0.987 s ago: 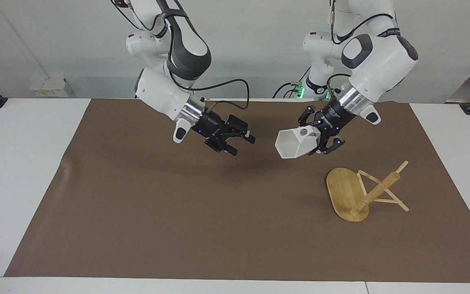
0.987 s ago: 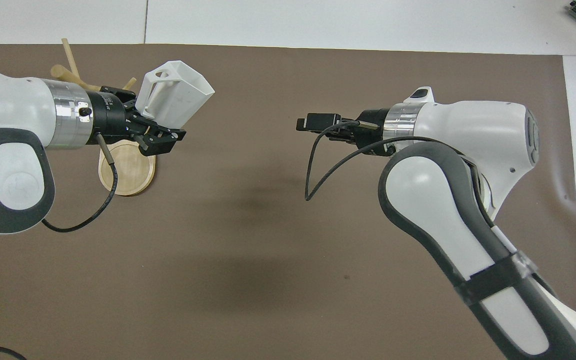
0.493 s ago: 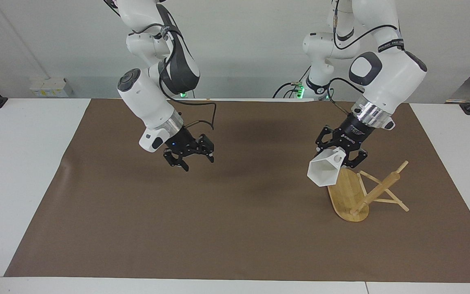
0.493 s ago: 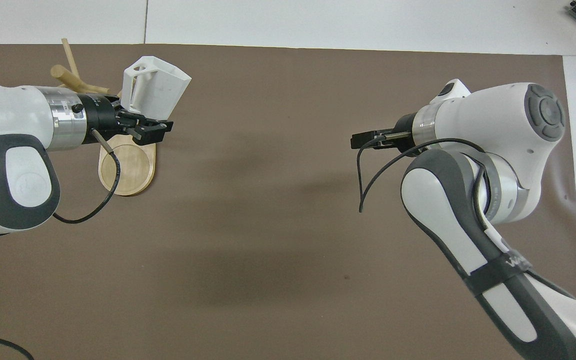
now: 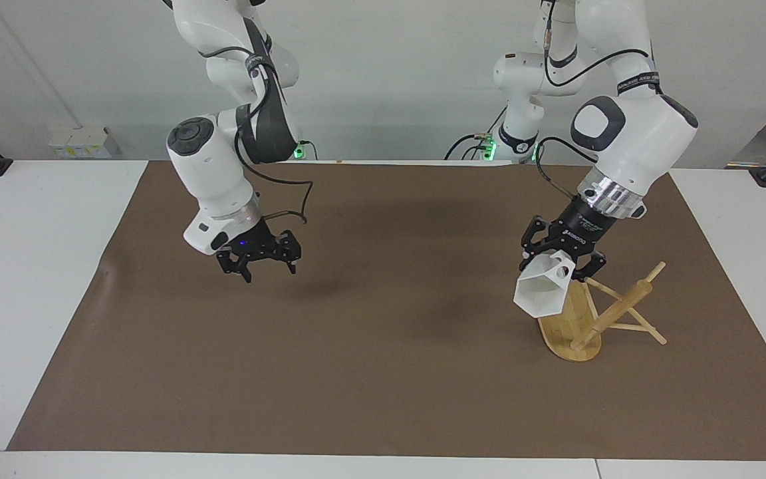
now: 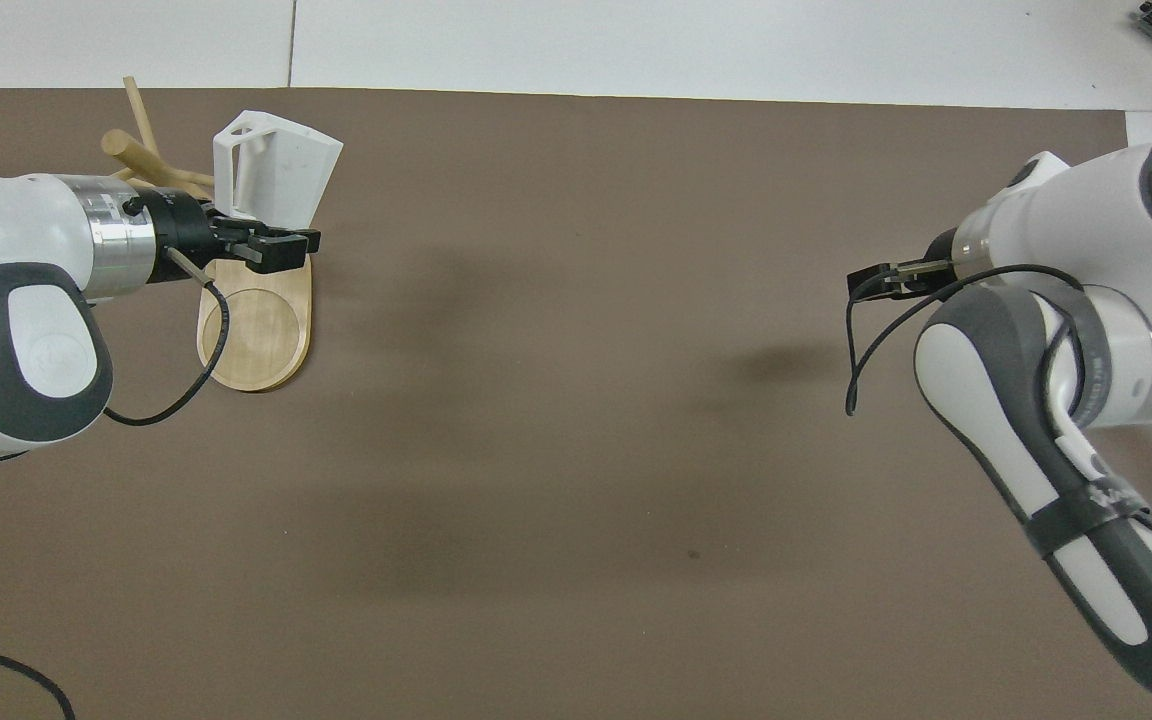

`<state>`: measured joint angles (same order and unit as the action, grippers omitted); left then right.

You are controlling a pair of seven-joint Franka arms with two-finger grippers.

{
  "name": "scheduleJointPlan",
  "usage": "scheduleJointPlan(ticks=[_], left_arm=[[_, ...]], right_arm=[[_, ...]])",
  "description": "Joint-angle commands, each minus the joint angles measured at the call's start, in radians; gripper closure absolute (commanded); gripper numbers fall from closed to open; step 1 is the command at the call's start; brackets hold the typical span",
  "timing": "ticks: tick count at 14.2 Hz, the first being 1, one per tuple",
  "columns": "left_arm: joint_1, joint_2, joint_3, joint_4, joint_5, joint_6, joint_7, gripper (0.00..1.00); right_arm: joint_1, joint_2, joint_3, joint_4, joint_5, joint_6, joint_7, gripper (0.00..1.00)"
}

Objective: Hang cup on rack
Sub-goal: 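Lower the cup handle onto a rack peg with the left gripper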

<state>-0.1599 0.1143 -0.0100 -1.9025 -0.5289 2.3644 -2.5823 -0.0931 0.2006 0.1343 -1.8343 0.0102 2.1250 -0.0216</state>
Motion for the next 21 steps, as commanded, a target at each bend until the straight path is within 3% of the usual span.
scheduleJointPlan(ticks=[1, 9, 17, 18, 19, 20, 21], left_arm=[[0.016, -0.015, -0.008, -0.032, 0.017, 0.029, -0.079, 1.0], [0.028, -0.01, -0.01, -0.081, 0.015, 0.124, -0.228, 1.0], [0.057, -0.002, -0.01, -0.118, 0.015, 0.122, -0.256, 1.0], [0.057, -0.002, -0.01, -0.118, 0.015, 0.121, -0.256, 0.95], [0.057, -0.002, -0.01, -0.115, 0.015, 0.113, -0.254, 0.75], [0.059, -0.002, -0.01, -0.112, 0.016, 0.104, -0.249, 0.42], [0.068, -0.002, -0.01, -0.106, 0.017, 0.086, -0.245, 0.24]], right_arm=[[-0.056, -0.021, 0.015, -0.016, -0.024, -0.011, 0.012, 0.0], [-0.1, -0.069, 0.011, -0.01, -0.024, -0.013, 0.012, 0.0], [-0.105, -0.082, 0.013, -0.013, -0.026, -0.014, 0.014, 0.0], [-0.099, -0.084, 0.013, -0.013, -0.026, -0.016, 0.014, 0.0], [-0.1, -0.084, 0.013, -0.014, -0.026, -0.016, 0.014, 0.0], [-0.099, -0.084, 0.013, -0.013, -0.026, -0.017, 0.014, 0.0], [-0.1, -0.084, 0.013, -0.014, -0.026, -0.017, 0.014, 0.0]])
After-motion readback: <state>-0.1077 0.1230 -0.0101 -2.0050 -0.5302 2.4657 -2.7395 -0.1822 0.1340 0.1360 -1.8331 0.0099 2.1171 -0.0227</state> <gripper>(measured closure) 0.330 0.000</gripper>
